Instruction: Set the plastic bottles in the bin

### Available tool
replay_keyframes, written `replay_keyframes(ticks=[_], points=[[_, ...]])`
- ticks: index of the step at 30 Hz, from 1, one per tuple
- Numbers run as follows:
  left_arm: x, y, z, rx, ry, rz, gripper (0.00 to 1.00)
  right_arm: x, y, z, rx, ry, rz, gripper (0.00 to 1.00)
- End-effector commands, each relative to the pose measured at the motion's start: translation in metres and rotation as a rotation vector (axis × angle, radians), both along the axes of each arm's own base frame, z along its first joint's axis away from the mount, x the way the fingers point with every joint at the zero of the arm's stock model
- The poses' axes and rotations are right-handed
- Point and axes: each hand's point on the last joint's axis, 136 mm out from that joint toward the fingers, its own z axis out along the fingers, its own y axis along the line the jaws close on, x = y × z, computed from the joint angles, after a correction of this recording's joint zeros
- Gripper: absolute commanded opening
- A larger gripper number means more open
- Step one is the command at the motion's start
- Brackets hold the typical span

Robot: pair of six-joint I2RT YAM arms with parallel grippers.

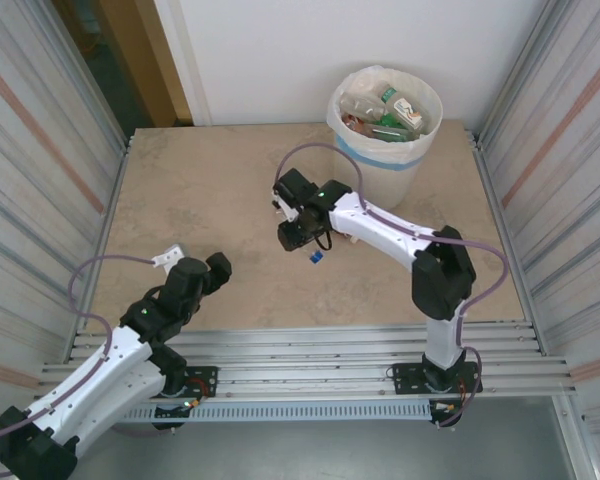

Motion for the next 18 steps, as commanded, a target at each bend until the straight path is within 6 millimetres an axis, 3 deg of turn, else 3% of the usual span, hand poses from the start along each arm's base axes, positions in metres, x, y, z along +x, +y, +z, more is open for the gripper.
replay_keyframes(ticks=[1, 12, 18], points=[[0.002, 0.007, 0.005, 0.025, -0.018, 0.026, 0.99, 0.005, -0.013, 0.058, 0.066, -0.095, -0.054, 0.12], [0.004, 0.008, 0.021, 0.054, -0.057, 0.004, 0.99, 0.04, -0.081, 0.222, 0.254, -0.442, -0.187, 0.09], [0.006, 0.006, 0.021, 0.036, -0.066, 0.002, 0.99, 0.074, -0.137, 0.277, 0.279, -0.584, -0.302, 0.12]])
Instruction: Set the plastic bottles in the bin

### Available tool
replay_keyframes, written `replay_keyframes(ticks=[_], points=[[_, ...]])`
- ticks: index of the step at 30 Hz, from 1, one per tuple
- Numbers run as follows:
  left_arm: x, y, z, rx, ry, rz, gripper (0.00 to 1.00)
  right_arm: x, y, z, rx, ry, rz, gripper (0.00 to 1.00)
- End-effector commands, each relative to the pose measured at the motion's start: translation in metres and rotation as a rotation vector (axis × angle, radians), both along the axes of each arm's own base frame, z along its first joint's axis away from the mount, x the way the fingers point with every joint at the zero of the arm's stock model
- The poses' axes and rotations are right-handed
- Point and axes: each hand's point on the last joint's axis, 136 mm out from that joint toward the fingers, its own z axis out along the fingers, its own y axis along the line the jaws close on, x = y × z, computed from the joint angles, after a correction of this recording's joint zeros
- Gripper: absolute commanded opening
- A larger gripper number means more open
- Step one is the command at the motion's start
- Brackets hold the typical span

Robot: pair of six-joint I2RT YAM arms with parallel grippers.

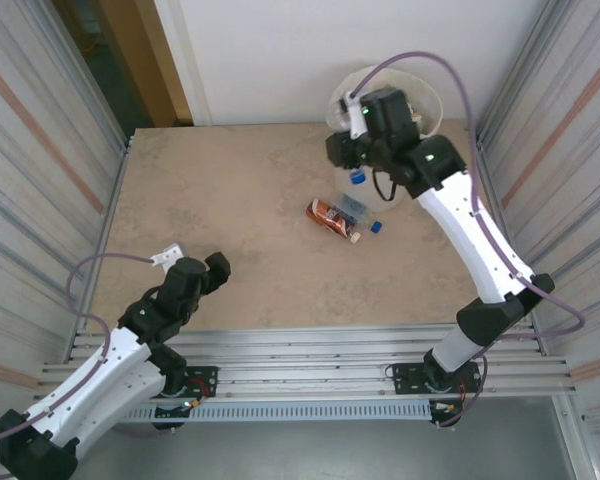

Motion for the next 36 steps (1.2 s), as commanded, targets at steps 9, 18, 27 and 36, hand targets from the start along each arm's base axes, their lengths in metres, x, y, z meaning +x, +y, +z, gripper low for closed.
replay_keyframes(ticks=[9, 18, 27, 36], points=[[0.004, 0.002, 0.018, -0.017, -0.055, 0.012, 0.99, 0.083, -0.089, 0.029, 0.003, -0.07, -0.151, 0.14], [0.0, 0.002, 0.019, -0.038, -0.052, 0.009, 0.99, 0.147, -0.118, 0.015, 0.042, -0.086, -0.2, 0.14], [0.0, 0.001, 0.021, -0.049, -0.056, 0.004, 0.99, 0.178, -0.118, -0.032, -0.013, -0.023, -0.198, 0.16], [0.0, 0.0, 0.022, -0.051, -0.055, 0.001, 0.99, 0.183, -0.121, -0.064, -0.112, 0.035, -0.204, 0.46]])
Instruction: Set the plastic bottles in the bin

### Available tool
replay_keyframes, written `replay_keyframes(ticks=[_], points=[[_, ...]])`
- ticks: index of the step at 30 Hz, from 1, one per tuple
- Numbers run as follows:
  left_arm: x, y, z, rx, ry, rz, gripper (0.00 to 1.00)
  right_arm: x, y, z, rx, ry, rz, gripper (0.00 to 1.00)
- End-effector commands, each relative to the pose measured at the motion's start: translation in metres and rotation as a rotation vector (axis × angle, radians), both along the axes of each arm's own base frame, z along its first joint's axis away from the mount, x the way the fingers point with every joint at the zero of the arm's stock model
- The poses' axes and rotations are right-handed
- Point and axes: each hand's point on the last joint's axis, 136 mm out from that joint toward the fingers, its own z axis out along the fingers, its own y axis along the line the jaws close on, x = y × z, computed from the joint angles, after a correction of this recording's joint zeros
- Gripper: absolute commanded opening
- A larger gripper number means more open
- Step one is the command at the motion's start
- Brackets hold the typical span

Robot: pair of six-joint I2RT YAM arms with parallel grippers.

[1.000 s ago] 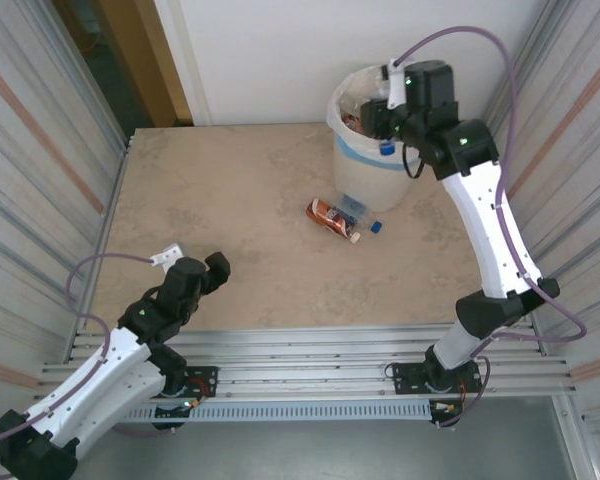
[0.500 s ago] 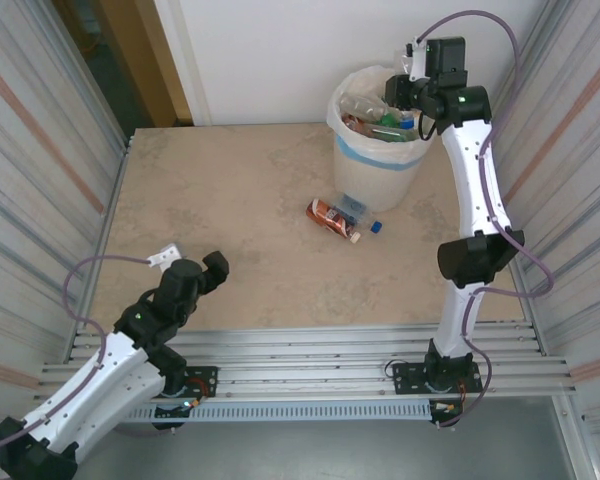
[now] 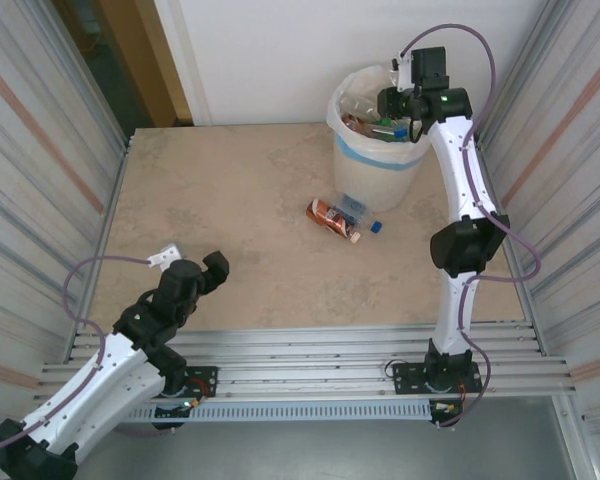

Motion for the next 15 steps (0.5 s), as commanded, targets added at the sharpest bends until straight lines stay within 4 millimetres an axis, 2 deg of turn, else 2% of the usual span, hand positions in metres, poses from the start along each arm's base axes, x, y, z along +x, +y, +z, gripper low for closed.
replay_keyframes(ticks=[1, 3, 7, 12, 15], points=[[0.002, 0.002, 0.012, -0.014, -0.02, 0.014, 0.99, -0.001, 0.0, 0.003, -0.065, -0.012, 0.009, 0.53], [0.002, 0.002, 0.011, -0.012, -0.019, 0.015, 0.99, -0.001, 0.0, 0.003, -0.079, -0.01, 0.008, 0.68], [0.003, 0.001, 0.011, -0.011, -0.017, 0.014, 0.99, -0.004, 0.003, 0.009, -0.096, -0.025, 0.013, 0.8], [0.004, 0.002, 0.012, 0.002, -0.013, 0.013, 0.99, -0.008, 0.007, 0.022, -0.09, -0.056, 0.02, 0.81], [0.004, 0.001, 0.012, 0.0, -0.013, 0.012, 0.99, -0.01, 0.01, 0.028, -0.075, -0.069, 0.029, 0.75]])
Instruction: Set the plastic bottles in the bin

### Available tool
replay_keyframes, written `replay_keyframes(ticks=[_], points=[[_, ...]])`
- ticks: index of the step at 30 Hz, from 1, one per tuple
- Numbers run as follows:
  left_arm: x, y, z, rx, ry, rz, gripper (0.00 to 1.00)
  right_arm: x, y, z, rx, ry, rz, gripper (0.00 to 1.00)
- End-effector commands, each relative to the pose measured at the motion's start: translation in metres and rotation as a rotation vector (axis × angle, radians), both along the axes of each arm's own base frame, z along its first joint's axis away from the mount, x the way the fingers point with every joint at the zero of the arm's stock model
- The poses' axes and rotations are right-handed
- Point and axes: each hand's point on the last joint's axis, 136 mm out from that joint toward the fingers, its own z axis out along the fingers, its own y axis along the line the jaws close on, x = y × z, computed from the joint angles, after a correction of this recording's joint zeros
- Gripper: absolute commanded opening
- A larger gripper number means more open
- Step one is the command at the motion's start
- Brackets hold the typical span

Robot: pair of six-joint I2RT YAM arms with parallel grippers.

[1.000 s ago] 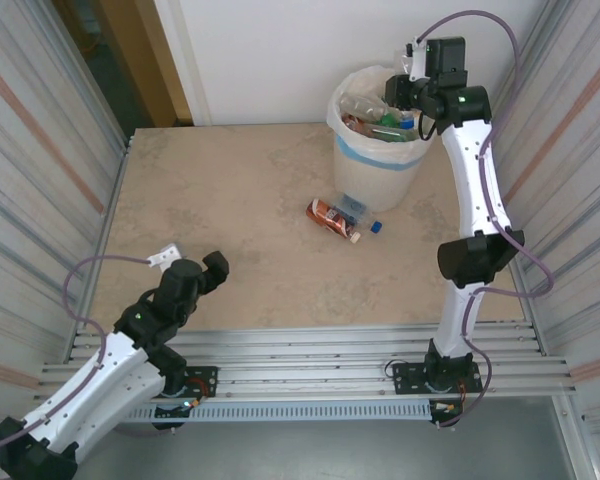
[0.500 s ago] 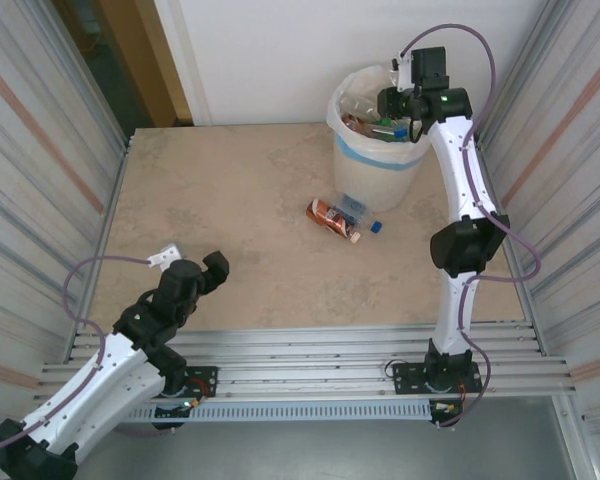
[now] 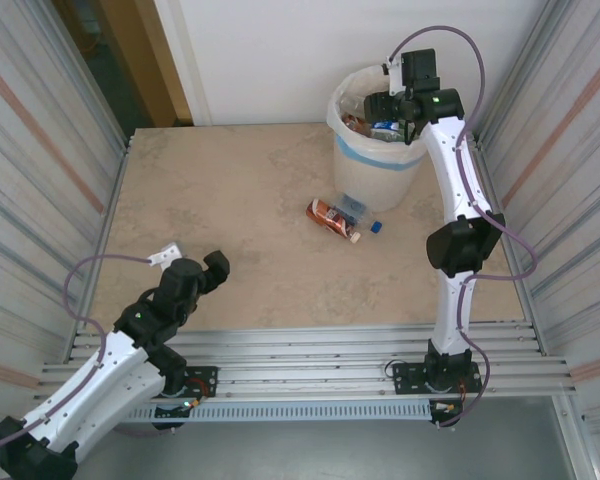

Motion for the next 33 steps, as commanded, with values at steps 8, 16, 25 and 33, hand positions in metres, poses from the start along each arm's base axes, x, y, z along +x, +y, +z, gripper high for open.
replay_keyframes(ticks=[8, 16, 25, 33], points=[[0.001, 0.002, 0.01, -0.012, -0.019, 0.013, 0.99, -0.013, 0.015, 0.03, 0.05, -0.048, 0.038, 0.58], [0.0, 0.004, 0.012, -0.01, -0.023, 0.016, 0.99, -0.016, 0.043, 0.011, 0.124, 0.009, 0.139, 0.66], [-0.003, 0.006, 0.012, -0.01, -0.023, 0.021, 0.99, -0.024, 0.063, 0.032, 0.245, -0.02, 0.244, 0.75], [0.0, 0.006, 0.016, -0.002, -0.031, 0.02, 0.99, -0.03, 0.068, 0.035, 0.279, -0.005, 0.28, 0.7]])
